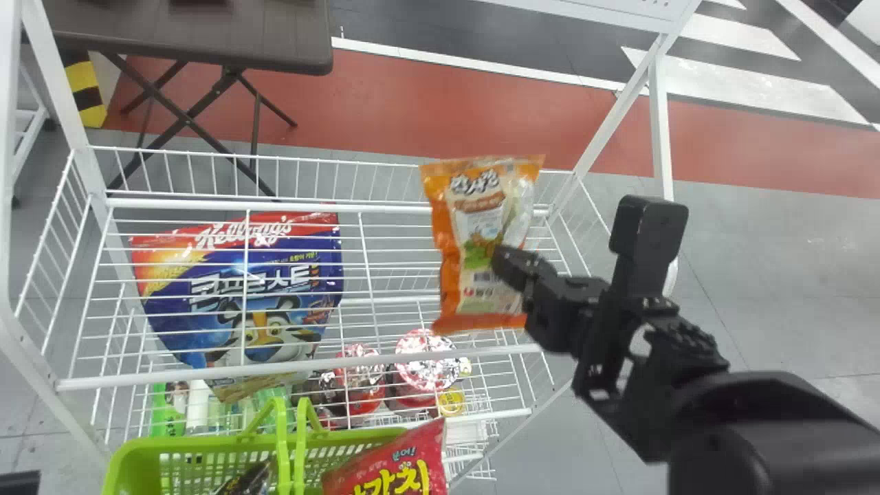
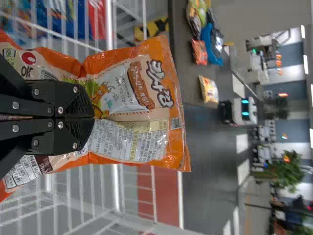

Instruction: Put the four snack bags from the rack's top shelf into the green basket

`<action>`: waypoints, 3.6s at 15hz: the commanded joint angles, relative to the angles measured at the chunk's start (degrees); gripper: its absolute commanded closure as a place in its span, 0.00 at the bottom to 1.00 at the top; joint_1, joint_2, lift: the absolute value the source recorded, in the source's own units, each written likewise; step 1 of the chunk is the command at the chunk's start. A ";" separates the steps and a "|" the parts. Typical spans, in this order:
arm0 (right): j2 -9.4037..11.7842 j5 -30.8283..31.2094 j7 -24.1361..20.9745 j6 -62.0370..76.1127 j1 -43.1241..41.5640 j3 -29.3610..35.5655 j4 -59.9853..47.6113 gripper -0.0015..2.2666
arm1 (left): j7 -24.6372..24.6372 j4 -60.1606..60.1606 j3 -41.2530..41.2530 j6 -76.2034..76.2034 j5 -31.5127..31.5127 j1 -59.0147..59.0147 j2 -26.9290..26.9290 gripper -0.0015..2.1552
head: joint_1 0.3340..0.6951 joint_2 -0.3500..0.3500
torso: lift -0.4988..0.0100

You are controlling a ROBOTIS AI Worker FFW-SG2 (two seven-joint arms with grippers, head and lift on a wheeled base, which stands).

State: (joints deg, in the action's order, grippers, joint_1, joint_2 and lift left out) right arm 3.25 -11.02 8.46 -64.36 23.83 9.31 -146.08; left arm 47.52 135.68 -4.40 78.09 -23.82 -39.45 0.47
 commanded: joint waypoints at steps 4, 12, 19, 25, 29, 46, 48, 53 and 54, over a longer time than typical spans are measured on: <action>0.09 -5.33 4.64 -24.55 7.98 -1.32 -12.82 0.98 | 0.11 -0.59 -0.08 -0.08 0.00 0.16 -0.47 1.00 | 1.00 0.00 | 0.98; 1.06 -5.77 7.62 -25.72 12.03 -2.63 -14.41 0.98 | 0.46 -0.68 -0.17 -0.08 0.09 -0.01 -0.62 1.00 | 1.00 0.00 | 0.98; 3.96 -3.13 7.62 -25.72 15.37 -7.56 -11.51 0.98 | 0.46 -0.32 0.10 -0.26 0.09 -0.01 -0.62 1.00 | 1.00 0.00 | 0.98; 6.07 1.88 6.48 -25.72 14.05 -14.76 -9.04 0.98 | 0.64 0.55 0.27 -0.26 0.18 -0.71 -0.62 1.00 | 1.00 0.00 | 0.98; 8.18 5.57 5.60 -25.72 14.58 -18.28 -7.99 0.98 | 0.64 0.91 0.27 -0.26 0.18 -0.98 -0.62 1.00 | 1.00 0.00 | 0.98; 9.14 2.32 5.51 -11.19 20.82 -13.71 -11.42 0.05 | 1.08 1.70 0.98 -1.13 0.79 -3.09 -0.62 1.00 | 1.00 0.00 | 0.98; 8.70 2.32 5.25 3.93 21.43 -12.04 -10.10 0.05 | 1.08 1.70 1.77 -1.31 1.32 -3.26 -0.62 1.00 | 1.00 0.00 | 0.98; 6.86 2.49 3.76 44.53 21.43 -12.65 0.10 0.05 | 1.08 1.70 1.86 -2.01 1.58 -4.05 -0.62 1.00 | 1.00 0.07 | 0.98; 6.77 3.72 1.65 48.75 21.34 -13.88 1.85 0.05 | 1.08 1.61 1.86 -2.19 1.58 -4.14 -0.62 1.00 | 1.00 0.08 | 0.98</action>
State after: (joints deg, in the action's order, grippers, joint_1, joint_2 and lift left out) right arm 10.21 -8.47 11.30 -23.03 45.31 -3.24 -147.07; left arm 48.61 137.37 -2.56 76.07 -22.25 -43.41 0.00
